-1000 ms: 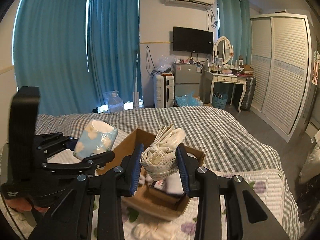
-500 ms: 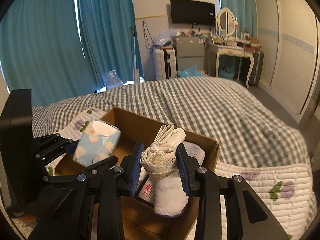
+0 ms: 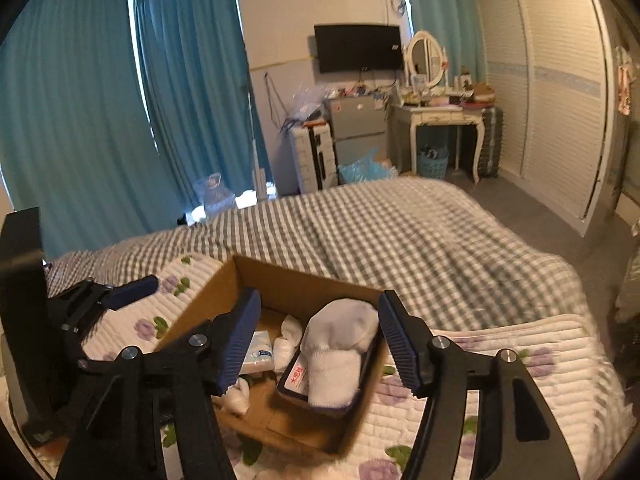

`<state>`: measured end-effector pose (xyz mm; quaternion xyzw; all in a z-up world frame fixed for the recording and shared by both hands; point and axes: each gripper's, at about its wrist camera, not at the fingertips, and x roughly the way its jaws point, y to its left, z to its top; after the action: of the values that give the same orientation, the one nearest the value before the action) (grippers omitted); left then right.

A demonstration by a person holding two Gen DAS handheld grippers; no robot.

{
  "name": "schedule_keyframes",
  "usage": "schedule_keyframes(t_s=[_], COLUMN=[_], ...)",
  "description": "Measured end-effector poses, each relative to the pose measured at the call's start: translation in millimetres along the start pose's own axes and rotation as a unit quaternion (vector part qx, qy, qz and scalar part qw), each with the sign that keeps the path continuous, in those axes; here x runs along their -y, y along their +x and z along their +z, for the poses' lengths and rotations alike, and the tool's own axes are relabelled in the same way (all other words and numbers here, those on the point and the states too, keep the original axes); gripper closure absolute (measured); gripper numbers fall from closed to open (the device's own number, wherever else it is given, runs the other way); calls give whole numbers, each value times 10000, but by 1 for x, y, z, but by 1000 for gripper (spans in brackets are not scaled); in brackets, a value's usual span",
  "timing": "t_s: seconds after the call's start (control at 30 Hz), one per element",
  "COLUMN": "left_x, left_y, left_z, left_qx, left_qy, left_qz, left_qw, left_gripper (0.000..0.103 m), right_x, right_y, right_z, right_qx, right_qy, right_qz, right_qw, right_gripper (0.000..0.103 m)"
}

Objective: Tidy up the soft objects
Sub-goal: 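Lower the tissue pack and folded cloth into the box and open both tools, then grasp the white plastic bottle with the left tool while the right grasps the cream scrunchie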

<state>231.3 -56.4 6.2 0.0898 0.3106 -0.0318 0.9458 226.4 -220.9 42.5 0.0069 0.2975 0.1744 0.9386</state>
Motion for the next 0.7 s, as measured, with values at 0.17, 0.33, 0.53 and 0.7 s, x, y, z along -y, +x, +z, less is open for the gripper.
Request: schedule_keyframes(t_s=[0.17, 0.33, 0.53, 0.7], left_x=[-4, -15, -22, -15], left_y=[-83, -156, -186, -178], left_z=[12, 5, -26, -67], left_qx=[564, 1045, 1069, 880], left_qy=[-35, -239, -515, -659], left_qz=[112, 153, 307, 375], left_qw=[9983, 9941, 9925, 9932], left_gripper=[29, 27, 22, 22], right_x=[-14, -28, -45, -57], right_y=[-79, -151, -190, -182], right_z=[11, 11, -12, -45], right_qx=[336, 632, 616, 368], right_qy=[-85, -196, -508, -755], right_qz=[-174, -236, -217, -156], right_qw=[9992, 9975, 9966, 9963], right_gripper=[32, 19, 10, 9])
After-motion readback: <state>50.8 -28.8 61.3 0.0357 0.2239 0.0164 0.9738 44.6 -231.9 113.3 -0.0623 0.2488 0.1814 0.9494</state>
